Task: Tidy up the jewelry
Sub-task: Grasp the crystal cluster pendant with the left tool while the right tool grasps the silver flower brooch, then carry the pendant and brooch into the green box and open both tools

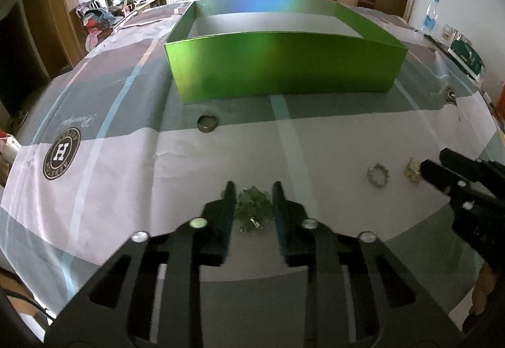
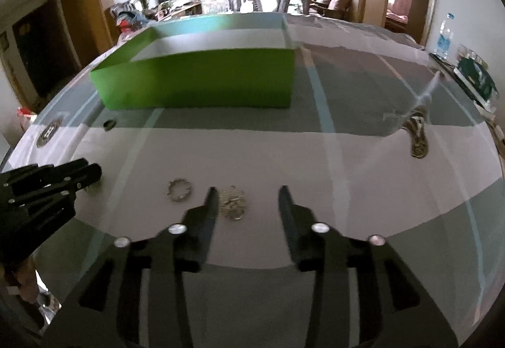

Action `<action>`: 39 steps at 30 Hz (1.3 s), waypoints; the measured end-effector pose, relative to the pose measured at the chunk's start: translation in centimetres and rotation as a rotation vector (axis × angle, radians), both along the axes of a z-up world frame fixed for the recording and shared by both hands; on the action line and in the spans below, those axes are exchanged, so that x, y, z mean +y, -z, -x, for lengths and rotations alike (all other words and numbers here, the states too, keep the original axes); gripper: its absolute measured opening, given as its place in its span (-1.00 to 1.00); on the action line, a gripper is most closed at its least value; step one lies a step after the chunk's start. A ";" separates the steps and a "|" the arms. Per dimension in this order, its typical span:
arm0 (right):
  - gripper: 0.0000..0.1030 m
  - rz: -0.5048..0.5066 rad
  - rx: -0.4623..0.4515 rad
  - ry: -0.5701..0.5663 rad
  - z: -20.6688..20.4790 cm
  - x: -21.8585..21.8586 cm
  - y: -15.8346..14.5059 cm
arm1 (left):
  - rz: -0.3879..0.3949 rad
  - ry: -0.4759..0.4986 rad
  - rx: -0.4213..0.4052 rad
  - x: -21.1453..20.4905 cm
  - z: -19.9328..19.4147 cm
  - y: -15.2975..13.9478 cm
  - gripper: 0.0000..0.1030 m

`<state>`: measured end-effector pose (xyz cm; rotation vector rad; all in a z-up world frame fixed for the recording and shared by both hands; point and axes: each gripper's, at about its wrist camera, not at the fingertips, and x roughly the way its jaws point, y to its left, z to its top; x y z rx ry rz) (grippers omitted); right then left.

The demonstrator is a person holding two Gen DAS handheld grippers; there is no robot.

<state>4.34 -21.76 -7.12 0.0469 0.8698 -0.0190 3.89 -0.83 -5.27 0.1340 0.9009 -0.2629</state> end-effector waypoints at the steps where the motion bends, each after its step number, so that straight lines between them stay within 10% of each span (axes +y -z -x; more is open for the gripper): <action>1: -0.20 0.006 0.010 -0.006 -0.2 0.3 0.3 | 0.002 -0.002 -0.001 0.2 0.0 0.0 -0.32; 14: -0.60 0.007 0.022 -0.036 -0.8 1.4 1.4 | 0.003 0.006 0.023 0.7 -0.6 0.9 0.02; 18: -0.60 0.005 0.023 -0.035 -0.7 1.3 1.4 | 0.004 0.006 0.016 0.6 -0.7 0.9 -0.48; 25: -0.60 0.010 -0.005 -0.032 -0.3 1.2 0.5 | 0.029 -0.029 0.014 1.4 -1.0 0.3 -0.68; 39: -0.60 0.066 -0.153 -0.044 -2.9 2.0 -5.2 | 0.043 -0.040 -0.139 1.9 -3.9 -7.0 -0.69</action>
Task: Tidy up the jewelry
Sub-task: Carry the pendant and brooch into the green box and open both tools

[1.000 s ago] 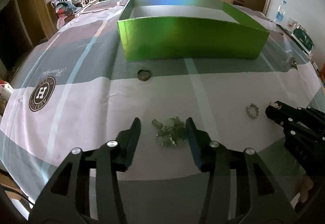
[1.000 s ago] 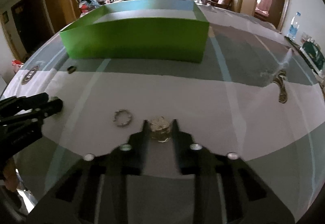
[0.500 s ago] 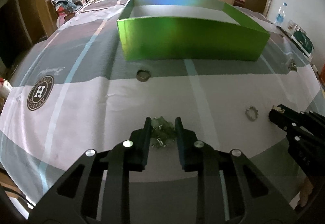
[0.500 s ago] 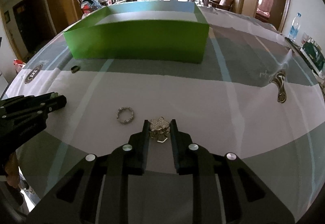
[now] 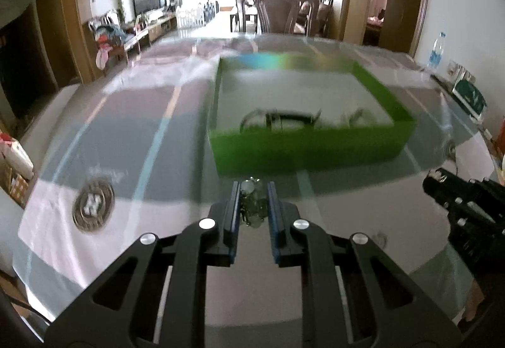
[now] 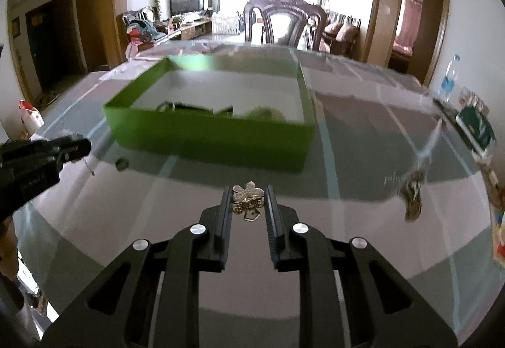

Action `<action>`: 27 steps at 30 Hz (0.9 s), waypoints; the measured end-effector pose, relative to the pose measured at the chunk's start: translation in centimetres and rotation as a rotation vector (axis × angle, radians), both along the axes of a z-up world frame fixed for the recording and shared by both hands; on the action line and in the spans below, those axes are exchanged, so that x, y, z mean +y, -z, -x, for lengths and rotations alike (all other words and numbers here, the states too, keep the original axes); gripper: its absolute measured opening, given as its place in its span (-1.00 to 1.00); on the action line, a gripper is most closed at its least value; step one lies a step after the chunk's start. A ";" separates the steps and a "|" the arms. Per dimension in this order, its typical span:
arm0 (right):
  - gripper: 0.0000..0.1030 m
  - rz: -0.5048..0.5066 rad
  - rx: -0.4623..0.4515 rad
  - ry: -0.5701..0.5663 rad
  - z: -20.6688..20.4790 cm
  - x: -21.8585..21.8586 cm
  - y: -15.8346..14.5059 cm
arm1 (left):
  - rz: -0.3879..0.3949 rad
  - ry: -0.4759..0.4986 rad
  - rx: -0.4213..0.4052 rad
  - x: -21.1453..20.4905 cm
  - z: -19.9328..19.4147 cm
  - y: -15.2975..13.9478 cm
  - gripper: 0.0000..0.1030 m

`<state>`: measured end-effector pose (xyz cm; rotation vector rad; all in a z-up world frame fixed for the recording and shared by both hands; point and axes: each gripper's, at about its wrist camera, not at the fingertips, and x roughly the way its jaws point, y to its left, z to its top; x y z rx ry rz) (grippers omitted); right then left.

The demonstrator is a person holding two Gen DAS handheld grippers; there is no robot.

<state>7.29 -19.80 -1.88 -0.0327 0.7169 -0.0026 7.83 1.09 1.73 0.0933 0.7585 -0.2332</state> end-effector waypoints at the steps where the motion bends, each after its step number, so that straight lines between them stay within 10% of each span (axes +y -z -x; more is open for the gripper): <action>1: -0.60 -0.007 -0.010 -0.002 -0.5 0.0 -0.4 | 0.000 0.000 -0.012 -0.2 -0.4 -0.5 -0.69; 11: -0.60 -0.073 -0.048 0.018 -8.5 -0.9 -4.4 | 0.069 -0.026 -0.022 -1.6 -8.8 -3.9 -0.69; 20: -0.60 -0.077 0.065 0.066 -14.5 -1.1 -0.5 | 0.056 -0.039 0.068 -2.8 -13.9 -0.5 -0.68; 27: -0.11 -0.108 0.051 0.065 -11.6 -2.1 -1.2 | 0.034 -0.049 0.026 -2.2 -12.3 -0.7 -0.10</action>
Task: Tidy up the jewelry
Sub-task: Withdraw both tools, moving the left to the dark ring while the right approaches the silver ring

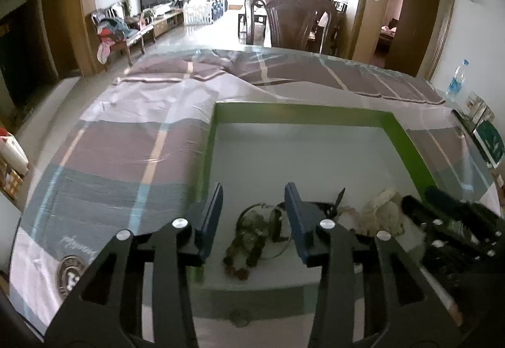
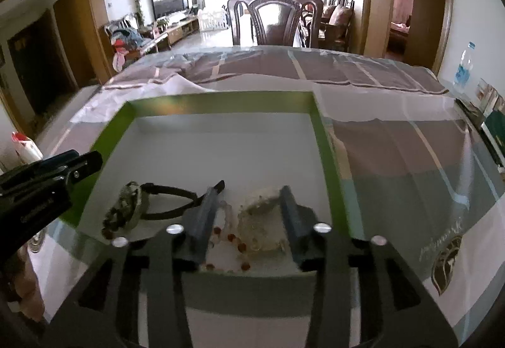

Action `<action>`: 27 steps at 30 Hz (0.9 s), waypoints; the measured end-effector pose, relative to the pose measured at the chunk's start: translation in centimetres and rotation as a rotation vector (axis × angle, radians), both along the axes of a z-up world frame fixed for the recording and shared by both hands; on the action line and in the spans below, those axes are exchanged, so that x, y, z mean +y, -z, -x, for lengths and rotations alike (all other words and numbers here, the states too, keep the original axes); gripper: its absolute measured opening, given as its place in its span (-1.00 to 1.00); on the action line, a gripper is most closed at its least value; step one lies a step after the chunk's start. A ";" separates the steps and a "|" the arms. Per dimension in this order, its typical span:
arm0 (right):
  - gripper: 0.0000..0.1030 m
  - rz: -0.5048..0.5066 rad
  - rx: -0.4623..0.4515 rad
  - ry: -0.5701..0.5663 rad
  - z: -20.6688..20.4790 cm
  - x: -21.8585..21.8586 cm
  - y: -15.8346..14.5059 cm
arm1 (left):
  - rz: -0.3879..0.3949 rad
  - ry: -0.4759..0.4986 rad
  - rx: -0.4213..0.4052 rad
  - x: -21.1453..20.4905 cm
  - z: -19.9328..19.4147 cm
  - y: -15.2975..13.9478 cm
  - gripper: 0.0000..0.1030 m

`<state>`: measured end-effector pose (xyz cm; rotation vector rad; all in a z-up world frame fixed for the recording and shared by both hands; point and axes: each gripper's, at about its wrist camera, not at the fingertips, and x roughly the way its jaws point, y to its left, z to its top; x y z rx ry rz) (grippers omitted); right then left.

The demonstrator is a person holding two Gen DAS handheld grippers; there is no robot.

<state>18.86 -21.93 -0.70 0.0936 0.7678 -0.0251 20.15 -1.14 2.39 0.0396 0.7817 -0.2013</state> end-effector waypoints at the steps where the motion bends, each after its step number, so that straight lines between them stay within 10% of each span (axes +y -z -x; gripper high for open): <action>1: -0.11 -0.001 -0.003 -0.006 0.9 -0.1 -0.2 | -0.006 -0.002 -0.013 0.3 1.1 -0.2 -0.05; 13: -0.10 0.002 0.146 -0.133 10.5 1.6 5.4 | -0.052 0.000 0.088 3.6 7.6 4.9 0.05; 27: -0.18 0.059 0.184 -0.176 11.5 3.9 7.4 | -0.071 0.001 0.130 3.1 7.9 7.2 0.25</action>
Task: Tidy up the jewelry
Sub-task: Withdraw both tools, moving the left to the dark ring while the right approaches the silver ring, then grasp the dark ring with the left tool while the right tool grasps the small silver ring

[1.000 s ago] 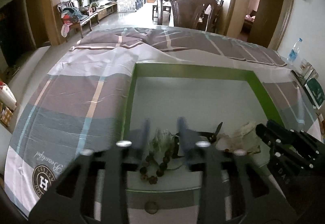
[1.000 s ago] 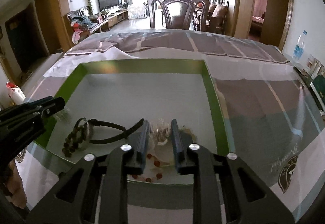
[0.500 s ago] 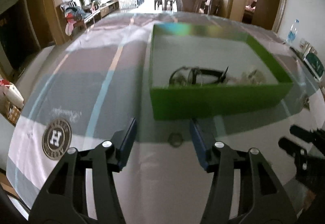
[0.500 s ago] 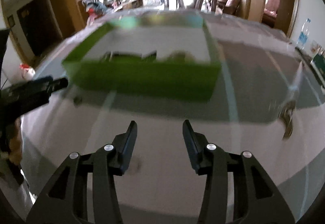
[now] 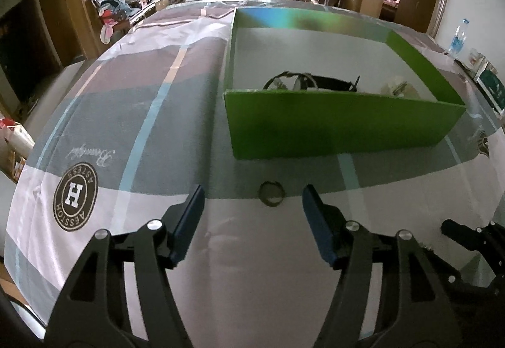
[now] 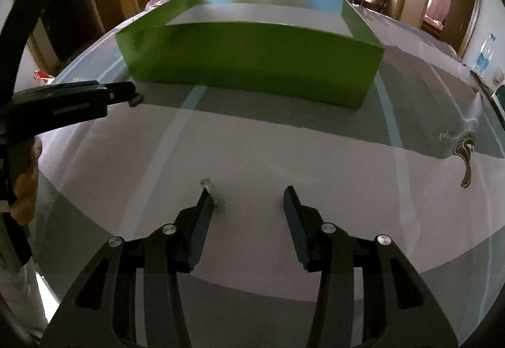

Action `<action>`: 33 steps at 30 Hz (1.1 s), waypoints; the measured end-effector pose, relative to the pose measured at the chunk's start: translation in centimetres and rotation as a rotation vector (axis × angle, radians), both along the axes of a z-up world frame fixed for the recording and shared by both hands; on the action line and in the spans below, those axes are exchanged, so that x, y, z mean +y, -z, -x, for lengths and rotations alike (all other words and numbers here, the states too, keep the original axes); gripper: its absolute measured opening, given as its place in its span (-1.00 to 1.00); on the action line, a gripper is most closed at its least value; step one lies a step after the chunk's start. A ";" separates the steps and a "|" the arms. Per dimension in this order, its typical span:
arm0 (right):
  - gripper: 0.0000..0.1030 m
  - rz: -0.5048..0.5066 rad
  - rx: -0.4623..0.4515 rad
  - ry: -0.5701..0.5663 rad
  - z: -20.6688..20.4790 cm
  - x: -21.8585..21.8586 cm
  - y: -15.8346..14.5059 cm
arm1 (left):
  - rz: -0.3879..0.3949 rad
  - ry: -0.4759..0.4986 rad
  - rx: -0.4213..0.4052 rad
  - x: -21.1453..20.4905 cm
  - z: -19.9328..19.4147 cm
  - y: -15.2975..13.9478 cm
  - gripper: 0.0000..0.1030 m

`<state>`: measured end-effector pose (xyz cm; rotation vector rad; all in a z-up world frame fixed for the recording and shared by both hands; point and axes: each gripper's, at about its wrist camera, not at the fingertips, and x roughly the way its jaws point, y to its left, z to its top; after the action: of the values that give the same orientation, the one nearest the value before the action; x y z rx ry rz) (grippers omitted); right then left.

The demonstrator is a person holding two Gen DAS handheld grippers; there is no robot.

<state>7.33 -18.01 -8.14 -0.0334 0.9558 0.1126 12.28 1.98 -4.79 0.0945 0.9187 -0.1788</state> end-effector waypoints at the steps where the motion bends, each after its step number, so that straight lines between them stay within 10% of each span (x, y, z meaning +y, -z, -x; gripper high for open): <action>1: -0.22 0.000 -0.003 0.002 -0.3 -0.3 -0.1 | 0.000 -0.001 0.003 -0.1 -0.1 0.1 0.25; 6: -0.52 -0.019 -0.006 0.025 -0.5 -1.2 -0.1 | 0.003 0.001 0.015 -0.4 -0.2 0.5 0.25; 22: -0.35 -0.031 -0.026 -0.006 -1.9 -0.4 -0.3 | 0.017 -0.034 0.021 0.9 -0.5 0.3 0.33; 33: -0.59 -0.023 -0.021 0.059 -2.0 -2.0 -0.2 | 0.045 -0.073 0.045 1.6 -1.3 0.6 0.27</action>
<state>9.30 -19.98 -7.99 0.0148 0.9338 0.0687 13.57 3.55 -5.43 0.0153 0.9611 -0.1337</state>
